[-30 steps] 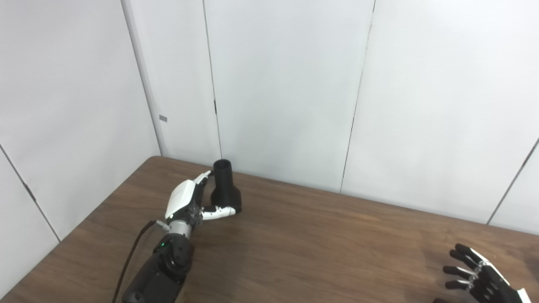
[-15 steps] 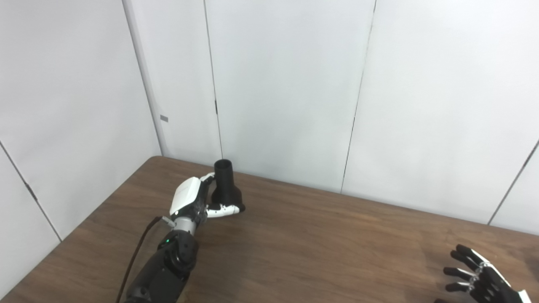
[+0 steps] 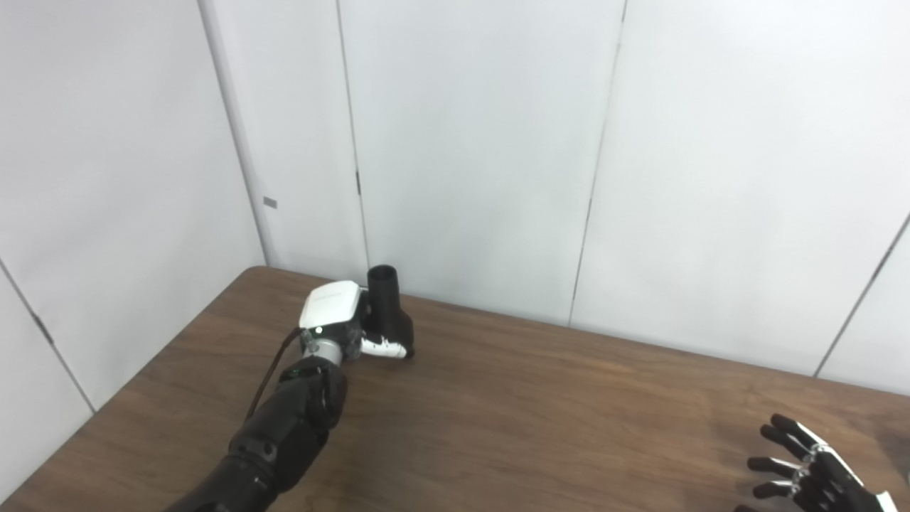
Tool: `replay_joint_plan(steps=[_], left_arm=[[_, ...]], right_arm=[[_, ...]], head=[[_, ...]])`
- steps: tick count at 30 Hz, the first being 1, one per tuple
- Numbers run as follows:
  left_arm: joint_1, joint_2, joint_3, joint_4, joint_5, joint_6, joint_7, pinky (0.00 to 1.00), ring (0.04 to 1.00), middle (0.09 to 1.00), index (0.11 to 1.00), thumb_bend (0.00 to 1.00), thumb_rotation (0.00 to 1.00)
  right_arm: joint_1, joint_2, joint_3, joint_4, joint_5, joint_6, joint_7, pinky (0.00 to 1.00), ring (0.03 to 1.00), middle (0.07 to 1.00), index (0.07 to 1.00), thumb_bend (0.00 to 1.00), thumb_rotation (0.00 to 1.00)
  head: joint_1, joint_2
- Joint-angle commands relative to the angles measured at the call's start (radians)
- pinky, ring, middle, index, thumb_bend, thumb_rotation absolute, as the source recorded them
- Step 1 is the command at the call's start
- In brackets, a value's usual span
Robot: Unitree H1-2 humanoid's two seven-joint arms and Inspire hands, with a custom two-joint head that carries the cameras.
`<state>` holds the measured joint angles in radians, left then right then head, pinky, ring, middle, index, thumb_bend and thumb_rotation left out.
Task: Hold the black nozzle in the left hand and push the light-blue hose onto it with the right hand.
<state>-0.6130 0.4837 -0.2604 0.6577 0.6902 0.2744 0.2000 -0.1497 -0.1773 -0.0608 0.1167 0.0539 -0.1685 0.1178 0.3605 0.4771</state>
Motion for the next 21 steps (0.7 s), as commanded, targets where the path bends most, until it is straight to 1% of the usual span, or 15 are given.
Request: replay_joint_plan(steps=[1,2,3,5,6,10,11,13,15,17,19,21], left_arm=[[0.066,-0.034,-0.013,0.057,-0.030,-0.016,-0.023,0.19,0.279,0.469,0.495,0.53,0.01],[0.067,-0.037,-0.009,0.066,-0.034,-0.029,-0.007,0.18,0.257,0.472,0.491,0.53,0.00],[0.068,-0.040,-0.004,0.077,-0.040,-0.044,0.008,0.18,0.260,0.473,0.488,0.53,0.00],[0.068,-0.046,-0.001,0.096,-0.047,-0.073,0.039,0.18,0.270,0.414,0.504,0.52,0.00],[0.069,-0.051,0.003,0.105,-0.052,-0.088,0.056,0.19,0.273,0.408,0.505,0.52,0.00],[0.072,-0.065,0.007,0.120,-0.066,-0.132,0.096,0.21,0.298,0.406,0.507,0.52,0.00],[0.076,-0.068,0.009,0.118,-0.076,-0.157,0.105,0.21,0.298,0.406,0.507,0.52,0.00],[0.082,-0.069,0.006,0.115,-0.087,-0.201,0.115,0.29,0.383,0.444,0.501,0.52,0.00],[0.085,-0.073,0.007,0.118,-0.098,-0.237,0.122,0.36,0.437,0.479,0.491,0.52,0.00],[0.094,-0.087,0.008,0.109,-0.111,-0.276,0.126,0.37,0.439,0.481,0.491,0.52,0.00],[0.102,-0.096,0.004,0.096,-0.119,-0.302,0.127,0.35,0.415,0.463,0.504,0.52,0.00],[0.112,-0.105,-0.007,0.082,-0.119,-0.330,0.133,0.35,0.400,0.470,0.511,0.51,0.00]], right_arm=[[-0.023,-0.006,-0.007,-0.034,0.011,-0.023,-0.002,0.50,0.660,0.823,0.826,0.64,0.00],[-0.022,-0.005,-0.008,-0.037,0.012,-0.019,-0.002,0.50,0.661,0.824,0.827,0.65,0.00],[-0.021,-0.004,-0.009,-0.040,0.012,-0.016,-0.003,0.50,0.664,0.826,0.829,0.64,0.00],[-0.020,-0.003,-0.010,-0.044,0.012,-0.013,-0.006,0.50,0.665,0.825,0.833,0.65,0.00],[-0.020,-0.003,-0.010,-0.045,0.010,-0.015,-0.006,0.50,0.661,0.824,0.833,0.65,0.00],[-0.019,-0.003,-0.010,-0.048,0.006,-0.020,-0.008,0.50,0.657,0.817,0.833,0.64,0.00],[-0.019,-0.002,-0.011,-0.050,0.010,-0.018,-0.006,0.50,0.657,0.817,0.833,0.64,0.00],[-0.020,-0.002,-0.010,-0.048,0.015,-0.020,-0.003,0.50,0.661,0.818,0.838,0.64,0.00],[-0.022,0.000,-0.009,-0.042,0.015,-0.023,-0.004,0.50,0.667,0.826,0.845,0.64,0.00],[-0.025,0.003,-0.011,-0.028,0.029,-0.030,0.002,0.51,0.669,0.830,0.849,0.65,0.00],[-0.030,0.006,-0.010,-0.009,0.045,-0.042,0.010,0.52,0.674,0.840,0.859,0.65,0.00],[-0.033,0.010,-0.007,0.003,0.043,-0.050,0.007,0.52,0.671,0.840,0.851,0.65,0.00]], head=[[-0.005,0.001],[-0.007,0.002],[-0.011,0.004],[-0.012,0.005],[-0.011,0.006],[-0.011,0.008],[-0.014,0.010],[-0.021,0.012],[-0.037,0.016],[-0.054,0.019],[-0.079,0.023],[-0.109,0.027]])
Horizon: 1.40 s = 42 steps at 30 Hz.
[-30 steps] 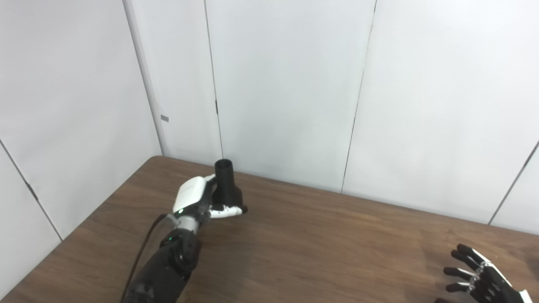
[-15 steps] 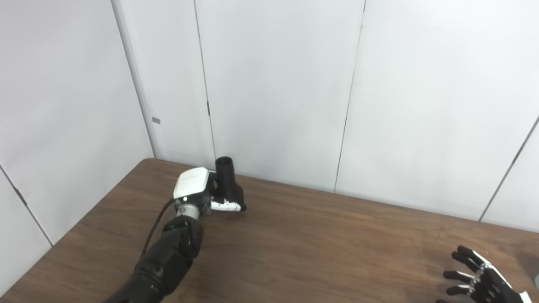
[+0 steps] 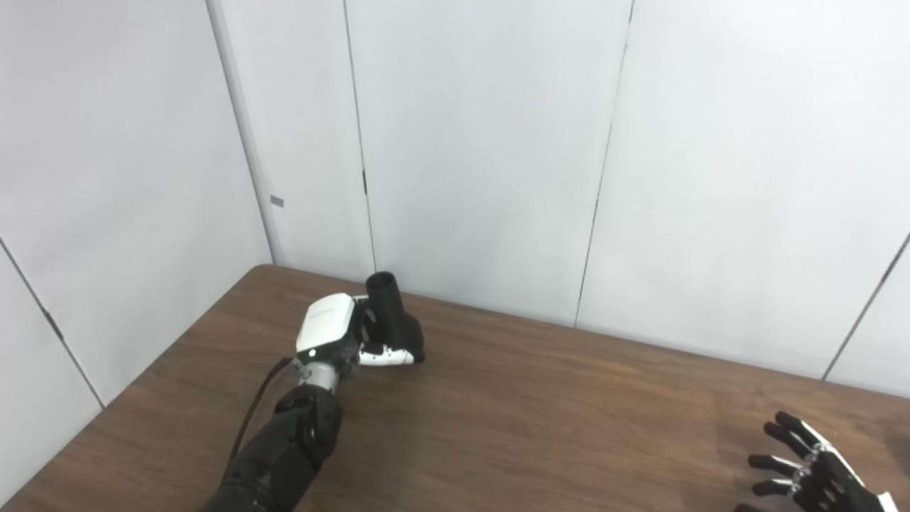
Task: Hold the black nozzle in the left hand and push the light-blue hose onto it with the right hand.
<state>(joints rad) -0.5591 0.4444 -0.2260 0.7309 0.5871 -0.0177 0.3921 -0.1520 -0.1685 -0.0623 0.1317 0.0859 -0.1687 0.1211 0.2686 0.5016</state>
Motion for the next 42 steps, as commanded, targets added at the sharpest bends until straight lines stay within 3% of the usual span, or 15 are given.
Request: replay_joint_plan(steps=[1,4,9,16,28,32,36,42], left_arm=[[0.069,-0.077,-0.044,-0.014,-0.027,-0.048,-0.070,0.35,0.399,0.471,0.511,0.51,0.00],[0.102,-0.107,-0.059,-0.085,-0.058,-0.075,-0.106,0.34,0.398,0.463,0.511,0.50,0.00],[0.128,-0.137,-0.171,-0.163,0.007,-0.122,-0.122,0.33,0.397,0.464,0.510,0.50,0.00],[0.142,-0.173,-0.283,-0.217,0.099,-0.102,-0.135,0.36,0.413,0.473,0.493,0.51,0.00],[0.115,-0.184,-0.487,-0.142,0.289,-0.129,-0.145,0.32,0.398,0.440,0.528,0.50,0.00],[0.098,-0.181,-0.536,-0.089,0.314,-0.137,-0.132,0.36,0.404,0.447,0.530,0.50,0.00],[0.092,-0.176,-0.565,-0.073,0.313,-0.127,-0.152,0.33,0.381,0.440,0.534,0.50,0.00],[0.095,-0.174,-0.575,-0.053,0.301,-0.140,-0.155,0.29,0.362,0.447,0.542,0.50,0.00]], right_arm=[[-0.032,0.001,-0.004,-0.005,0.009,-0.051,0.002,0.52,0.668,0.832,0.844,0.65,0.00],[-0.040,0.006,0.001,0.028,-0.014,-0.083,-0.010,0.51,0.658,0.820,0.828,0.68,0.00],[-0.059,0.023,0.007,0.073,-0.039,-0.129,-0.023,0.50,0.648,0.807,0.805,0.72,0.03],[-0.076,0.056,0.006,0.077,-0.060,-0.123,-0.044,0.50,0.648,0.804,0.792,0.74,0.00],[-0.089,0.077,0.005,0.041,-0.073,-0.100,-0.074,0.50,0.645,0.801,0.802,0.76,0.04],[-0.087,0.078,-0.005,0.000,-0.047,-0.075,-0.069,0.51,0.644,0.796,0.798,0.75,0.03],[-0.084,0.073,-0.022,-0.066,-0.037,-0.025,-0.080,0.51,0.650,0.800,0.802,0.79,0.14],[-0.120,-0.002,-0.068,-0.132,-0.157,-0.049,-0.138,0.56,0.640,0.780,0.788,0.80,0.13]], head=[[-0.021,0.003],[-0.065,0.011],[-0.144,0.027],[-0.237,0.047],[-0.346,0.066],[-0.383,0.068],[-0.399,0.068],[-0.498,0.047]])
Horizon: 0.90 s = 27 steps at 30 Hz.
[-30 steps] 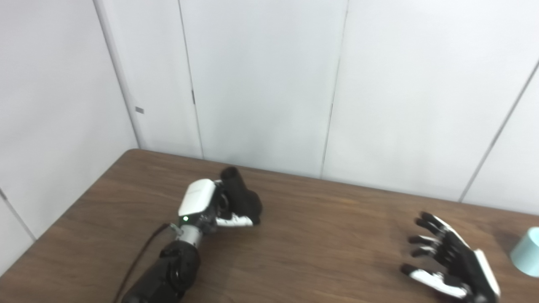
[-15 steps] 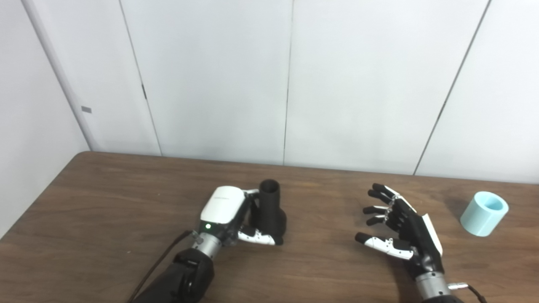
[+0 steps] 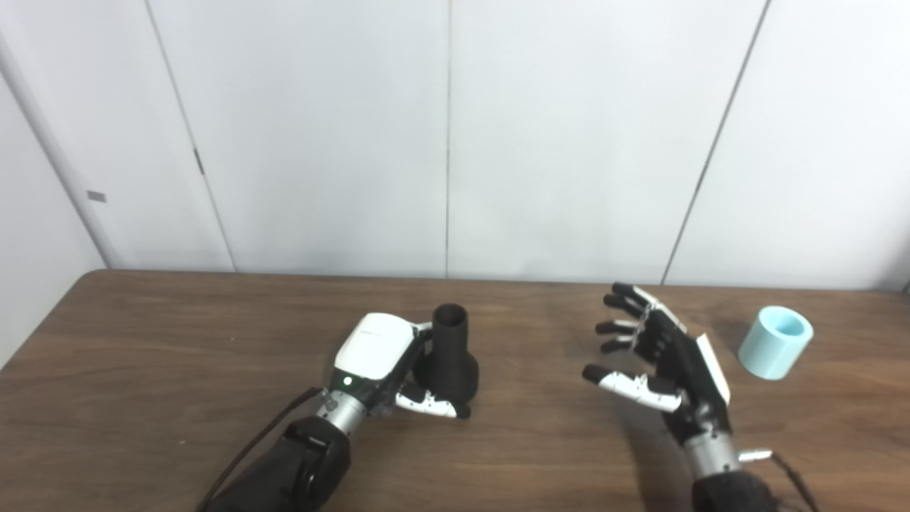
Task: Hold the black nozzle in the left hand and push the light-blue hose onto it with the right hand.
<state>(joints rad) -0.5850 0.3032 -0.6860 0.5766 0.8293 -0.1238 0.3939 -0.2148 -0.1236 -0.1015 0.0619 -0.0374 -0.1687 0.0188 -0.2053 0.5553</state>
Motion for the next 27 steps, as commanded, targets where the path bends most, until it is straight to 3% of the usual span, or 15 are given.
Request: replay_joint_plan(steps=[1,3,5,8,13,15,17,19,22,24,27], left_arm=[[0.121,-0.032,-0.115,0.107,0.058,-0.040,-0.153,0.28,0.360,0.447,0.542,0.50,0.00],[0.123,-0.027,-0.112,0.113,0.055,-0.051,-0.147,0.29,0.360,0.451,0.544,0.50,0.00],[0.122,-0.020,-0.111,0.125,0.054,-0.067,-0.136,0.32,0.369,0.457,0.542,0.50,0.00],[0.119,-0.010,-0.102,0.162,0.040,-0.110,-0.109,0.32,0.375,0.457,0.539,0.50,0.00],[0.109,0.000,-0.098,0.218,0.033,-0.167,-0.086,0.31,0.374,0.452,0.535,0.50,0.00],[0.102,0.002,-0.097,0.243,0.031,-0.188,-0.079,0.30,0.362,0.452,0.537,0.50,0.00],[0.092,0.002,-0.102,0.272,0.042,-0.197,-0.072,0.32,0.370,0.456,0.535,0.50,0.00],[0.084,0.003,-0.107,0.296,0.047,-0.208,-0.067,0.37,0.401,0.459,0.525,0.50,0.00],[0.074,0.003,-0.114,0.330,0.052,-0.226,-0.048,0.40,0.427,0.459,0.519,0.50,0.00],[0.070,0.004,-0.117,0.345,0.047,-0.238,-0.041,0.40,0.426,0.457,0.520,0.50,0.00],[0.069,0.006,-0.114,0.359,0.029,-0.257,-0.046,0.40,0.431,0.476,0.506,0.51,0.00]], right_arm=[[-0.063,-0.060,-0.035,-0.075,-0.054,-0.051,-0.043,0.56,0.637,0.777,0.787,0.79,0.13],[-0.074,-0.091,-0.051,-0.154,-0.108,-0.011,-0.058,0.56,0.629,0.769,0.783,0.78,0.09],[-0.085,-0.105,-0.064,-0.225,-0.140,0.044,-0.070,0.57,0.644,0.767,0.776,0.78,0.06],[-0.104,-0.129,-0.093,-0.327,-0.195,0.137,-0.092,0.55,0.660,0.767,0.778,0.80,0.08],[-0.124,-0.203,-0.174,-0.362,-0.240,0.184,-0.120,0.59,0.700,0.768,0.778,0.82,0.13],[-0.127,-0.239,-0.208,-0.361,-0.262,0.219,-0.124,0.66,0.739,0.784,0.786,0.83,0.17],[-0.128,-0.282,-0.230,-0.390,-0.290,0.327,-0.093,0.71,0.790,0.824,0.819,0.84,0.22],[-0.129,-0.310,-0.235,-0.415,-0.300,0.417,-0.065,0.69,0.807,0.846,0.840,0.85,0.16],[-0.123,-0.376,-0.236,-0.424,-0.287,0.542,-0.002,0.70,0.843,0.886,0.880,0.84,0.17],[-0.118,-0.407,-0.244,-0.402,-0.258,0.570,0.024,0.70,0.849,0.901,0.889,0.84,0.17],[-0.122,-0.374,-0.307,-0.347,-0.129,0.544,0.013,0.77,0.850,0.882,0.878,0.80,0.13]], head=[[-0.037,-0.010],[-0.076,-0.020],[-0.165,-0.039],[-0.249,-0.067],[-0.358,-0.101],[-0.378,-0.107],[-0.393,-0.110],[-0.403,-0.112],[-0.415,-0.115],[-0.417,-0.117],[-0.428,-0.119]])
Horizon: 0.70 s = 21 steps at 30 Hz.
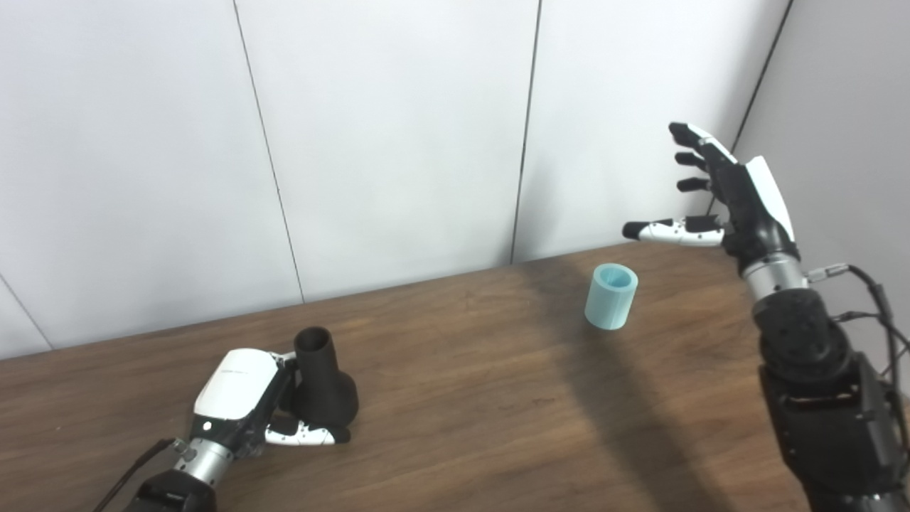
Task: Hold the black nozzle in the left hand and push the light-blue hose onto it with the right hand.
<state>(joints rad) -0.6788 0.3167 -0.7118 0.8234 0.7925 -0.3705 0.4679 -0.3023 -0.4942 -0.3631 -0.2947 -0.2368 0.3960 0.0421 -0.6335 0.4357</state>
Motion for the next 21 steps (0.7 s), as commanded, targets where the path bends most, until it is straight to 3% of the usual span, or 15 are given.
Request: replay_joint_plan(steps=[1,5,8,13,18,21], left_arm=[[0.162,-0.007,-0.088,0.120,0.066,-0.013,-0.117,0.41,0.431,0.480,0.504,0.51,0.00],[0.162,-0.003,-0.092,0.127,0.073,-0.013,-0.106,0.40,0.424,0.471,0.512,0.51,0.00],[0.163,0.000,-0.090,0.125,0.072,-0.017,-0.098,0.38,0.412,0.465,0.522,0.50,0.00],[0.168,0.005,-0.085,0.110,0.067,-0.015,-0.105,0.38,0.413,0.462,0.524,0.50,0.00],[0.173,0.012,-0.089,0.095,0.069,-0.001,-0.124,0.38,0.419,0.466,0.521,0.50,0.00],[0.176,0.015,-0.088,0.094,0.069,0.000,-0.117,0.38,0.423,0.466,0.518,0.50,0.00]], right_arm=[[-0.035,0.009,-0.060,0.028,0.103,-0.036,-0.016,0.78,0.845,0.876,0.876,0.79,0.14],[-0.020,0.004,-0.064,0.113,0.164,-0.101,0.001,0.78,0.842,0.882,0.881,0.83,0.22],[-0.006,-0.016,-0.041,0.165,0.167,-0.128,0.011,0.77,0.838,0.881,0.890,0.83,0.21],[-0.006,-0.029,-0.013,0.319,0.188,-0.188,0.032,0.84,0.869,0.897,0.910,0.90,0.30],[-0.011,-0.025,0.015,0.424,0.188,-0.236,0.024,0.80,0.869,0.891,0.900,0.80,0.16],[-0.019,-0.028,0.030,0.483,0.200,-0.269,0.035,0.81,0.893,0.907,0.902,0.81,0.17]], head=[[-0.006,-0.001],[-0.015,0.003],[-0.015,0.006],[-0.013,0.009],[-0.006,0.014],[-0.005,0.016]])
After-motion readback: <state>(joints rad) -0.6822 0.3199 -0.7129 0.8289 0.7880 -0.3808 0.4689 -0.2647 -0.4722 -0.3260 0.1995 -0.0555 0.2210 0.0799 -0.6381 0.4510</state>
